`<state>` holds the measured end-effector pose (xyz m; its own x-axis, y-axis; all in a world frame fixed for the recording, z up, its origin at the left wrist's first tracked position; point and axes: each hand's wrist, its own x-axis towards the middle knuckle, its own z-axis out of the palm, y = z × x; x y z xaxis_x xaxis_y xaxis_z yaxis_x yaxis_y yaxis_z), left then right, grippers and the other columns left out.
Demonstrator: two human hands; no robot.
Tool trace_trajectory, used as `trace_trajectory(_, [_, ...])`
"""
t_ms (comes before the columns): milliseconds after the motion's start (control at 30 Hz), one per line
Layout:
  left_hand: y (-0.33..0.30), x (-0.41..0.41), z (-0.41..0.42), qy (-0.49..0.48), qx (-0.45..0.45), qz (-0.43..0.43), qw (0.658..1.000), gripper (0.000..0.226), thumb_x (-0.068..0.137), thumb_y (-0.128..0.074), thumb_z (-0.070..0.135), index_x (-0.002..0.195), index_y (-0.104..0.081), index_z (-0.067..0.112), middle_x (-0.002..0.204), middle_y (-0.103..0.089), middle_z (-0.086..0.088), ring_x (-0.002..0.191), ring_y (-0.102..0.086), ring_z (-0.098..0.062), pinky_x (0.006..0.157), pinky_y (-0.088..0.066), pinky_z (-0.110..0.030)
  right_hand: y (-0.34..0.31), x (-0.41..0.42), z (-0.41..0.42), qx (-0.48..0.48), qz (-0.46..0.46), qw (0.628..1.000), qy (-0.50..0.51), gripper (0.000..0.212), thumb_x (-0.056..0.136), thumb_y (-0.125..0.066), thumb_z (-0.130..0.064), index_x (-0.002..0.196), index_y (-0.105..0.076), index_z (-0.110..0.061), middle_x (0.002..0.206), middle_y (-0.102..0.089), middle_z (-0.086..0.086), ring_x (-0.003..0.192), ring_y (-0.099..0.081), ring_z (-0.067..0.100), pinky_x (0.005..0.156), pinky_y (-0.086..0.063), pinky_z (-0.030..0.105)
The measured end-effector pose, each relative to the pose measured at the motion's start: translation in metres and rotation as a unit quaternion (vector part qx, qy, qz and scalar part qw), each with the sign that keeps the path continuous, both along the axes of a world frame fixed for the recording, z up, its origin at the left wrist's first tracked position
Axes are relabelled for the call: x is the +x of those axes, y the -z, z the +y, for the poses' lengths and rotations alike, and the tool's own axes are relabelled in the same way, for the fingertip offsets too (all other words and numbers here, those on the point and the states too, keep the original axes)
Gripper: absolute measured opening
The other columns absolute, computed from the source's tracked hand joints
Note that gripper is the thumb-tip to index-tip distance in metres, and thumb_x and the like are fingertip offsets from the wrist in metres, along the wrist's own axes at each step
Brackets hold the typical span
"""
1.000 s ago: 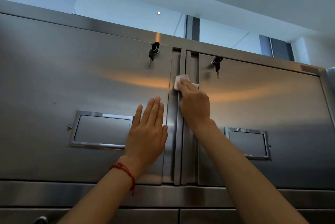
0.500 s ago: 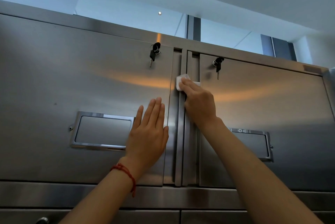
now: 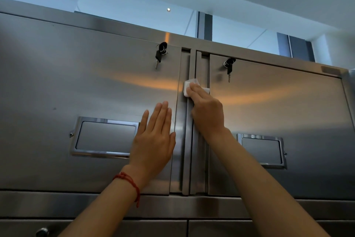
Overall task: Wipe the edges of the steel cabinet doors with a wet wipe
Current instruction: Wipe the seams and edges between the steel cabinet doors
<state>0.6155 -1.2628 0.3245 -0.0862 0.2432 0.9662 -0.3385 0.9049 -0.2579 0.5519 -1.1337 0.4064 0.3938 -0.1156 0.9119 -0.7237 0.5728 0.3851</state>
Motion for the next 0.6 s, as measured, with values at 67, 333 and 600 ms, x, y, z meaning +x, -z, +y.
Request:
trace_trajectory(67, [0.0, 0.0, 0.0, 0.001, 0.001, 0.0, 1.0, 0.056, 0.094, -0.028, 0.032, 0.137, -0.039, -0.003, 0.145, -0.034, -0.021, 0.135, -0.032, -0.034, 0.107, -0.031, -0.054, 0.005, -0.002, 0.0, -0.002, 0.003, 1.0, -0.001, 0.037, 0.067, -0.076, 0.011, 0.103, -0.067, 0.008, 0.107, -0.065, 0.026, 0.096, -0.065, 0.037, 0.075, -0.053, 0.046])
trace_trajectory(333, [-0.001, 0.001, 0.002, 0.001, 0.005, -0.002, 1.0, 0.056, 0.094, -0.027, 0.032, 0.136, -0.039, -0.003, 0.144, -0.034, -0.022, 0.134, -0.032, -0.034, 0.105, -0.033, -0.055, 0.01, -0.003, 0.003, 0.019, 0.004, 1.0, 0.002, 0.038, 0.064, -0.078, 0.01, 0.101, -0.068, 0.008, 0.106, -0.066, 0.025, 0.095, -0.065, 0.036, 0.074, -0.054, 0.046])
trace_trajectory(600, [0.0, 0.001, 0.001, 0.002, 0.004, -0.003, 1.0, 0.056, 0.094, -0.028, 0.032, 0.136, -0.038, -0.003, 0.145, -0.034, -0.022, 0.135, -0.031, -0.034, 0.106, -0.031, -0.055, 0.018, -0.002, 0.001, -0.001, 0.0, 1.0, 0.002, 0.037, 0.064, -0.079, 0.008, 0.1, -0.068, 0.008, 0.105, -0.066, 0.026, 0.093, -0.066, 0.036, 0.076, -0.052, 0.042])
